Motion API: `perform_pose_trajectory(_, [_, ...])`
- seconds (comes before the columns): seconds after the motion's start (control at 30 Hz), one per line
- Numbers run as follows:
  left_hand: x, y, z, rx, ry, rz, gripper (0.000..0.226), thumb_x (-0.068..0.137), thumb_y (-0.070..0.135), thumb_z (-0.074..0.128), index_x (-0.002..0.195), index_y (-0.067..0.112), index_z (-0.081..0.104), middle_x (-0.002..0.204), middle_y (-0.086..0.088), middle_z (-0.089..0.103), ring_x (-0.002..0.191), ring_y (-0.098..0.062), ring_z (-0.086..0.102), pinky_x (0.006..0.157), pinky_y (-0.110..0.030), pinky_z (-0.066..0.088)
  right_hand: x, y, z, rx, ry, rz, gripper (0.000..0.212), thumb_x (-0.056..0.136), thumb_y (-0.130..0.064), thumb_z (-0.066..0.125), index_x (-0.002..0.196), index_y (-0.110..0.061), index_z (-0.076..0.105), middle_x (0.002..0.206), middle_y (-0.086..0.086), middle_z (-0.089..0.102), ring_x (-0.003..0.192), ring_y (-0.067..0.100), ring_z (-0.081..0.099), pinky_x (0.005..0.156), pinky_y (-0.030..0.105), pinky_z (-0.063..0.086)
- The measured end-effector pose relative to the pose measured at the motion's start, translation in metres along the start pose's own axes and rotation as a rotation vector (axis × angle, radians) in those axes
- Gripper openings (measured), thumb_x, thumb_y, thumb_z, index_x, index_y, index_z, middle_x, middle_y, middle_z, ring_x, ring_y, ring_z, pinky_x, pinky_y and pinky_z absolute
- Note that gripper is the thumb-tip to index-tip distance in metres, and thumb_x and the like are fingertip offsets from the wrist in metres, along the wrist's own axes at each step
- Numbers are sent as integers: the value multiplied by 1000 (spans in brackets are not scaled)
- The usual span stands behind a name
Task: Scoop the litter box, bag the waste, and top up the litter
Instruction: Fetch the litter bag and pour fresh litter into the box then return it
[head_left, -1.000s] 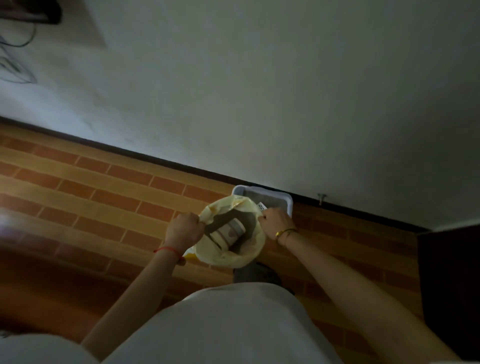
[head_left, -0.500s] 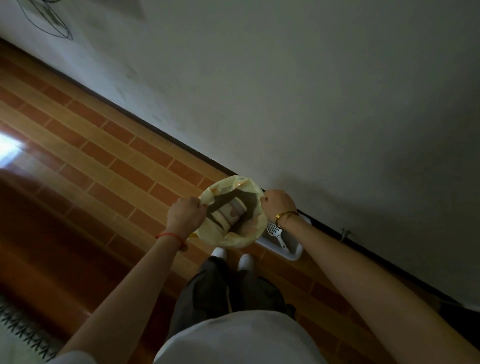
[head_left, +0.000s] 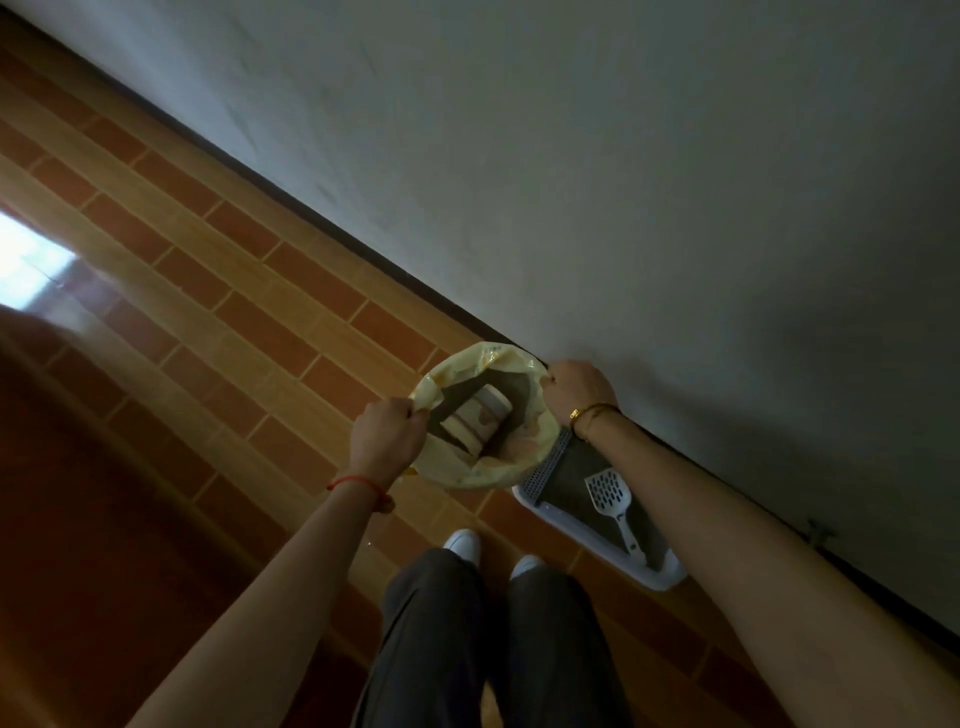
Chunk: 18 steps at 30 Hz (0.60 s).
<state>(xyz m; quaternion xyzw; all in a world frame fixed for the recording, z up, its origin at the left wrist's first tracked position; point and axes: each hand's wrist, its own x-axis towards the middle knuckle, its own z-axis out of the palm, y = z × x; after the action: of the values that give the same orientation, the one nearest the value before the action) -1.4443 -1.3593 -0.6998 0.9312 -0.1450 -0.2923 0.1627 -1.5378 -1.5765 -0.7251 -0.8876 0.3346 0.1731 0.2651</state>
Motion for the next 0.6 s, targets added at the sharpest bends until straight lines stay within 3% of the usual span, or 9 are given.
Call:
perform_pose_trajectory(0.1, [46, -23, 50, -29, 8, -11, 29, 96, 27, 49, 76, 11, 63, 63, -1, 55, 55, -15, 49, 46, -24, 30, 53, 22, 49, -32, 8, -18, 31, 92, -19, 44, 62, -13, 44, 73, 9, 49, 69, 25, 48, 61, 28, 32])
perform_pose_trajectory(0.27, [112, -61, 140, -77, 63, 16, 31, 95, 24, 50, 75, 6, 65, 62, -4, 56, 53, -18, 49, 47, -25, 34, 129, 56, 119, -139, 21, -74, 25, 92, -20, 45, 80, -6, 62, 80, 11, 59, 70, 25, 49, 62, 27, 34])
perform_pose_trajectory(0.37, [146, -81, 190, -138, 91, 50, 35, 95, 24, 50, 70, 4, 64, 58, -5, 54, 51, -20, 48, 47, -26, 37, 165, 77, 161, -172, 64, -97, 26, 92, -19, 44, 90, -3, 64, 94, 17, 65, 81, 30, 59, 63, 27, 35])
perform_pose_trajectory(0.6, [210, -116, 282, -216, 123, 168, 38, 99, 27, 49, 69, 9, 63, 56, -5, 55, 45, -16, 47, 46, -28, 39, 218, 119, 240, -248, 194, -130, 26, 94, -18, 42, 82, -4, 61, 89, 16, 65, 68, 24, 48, 61, 27, 33])
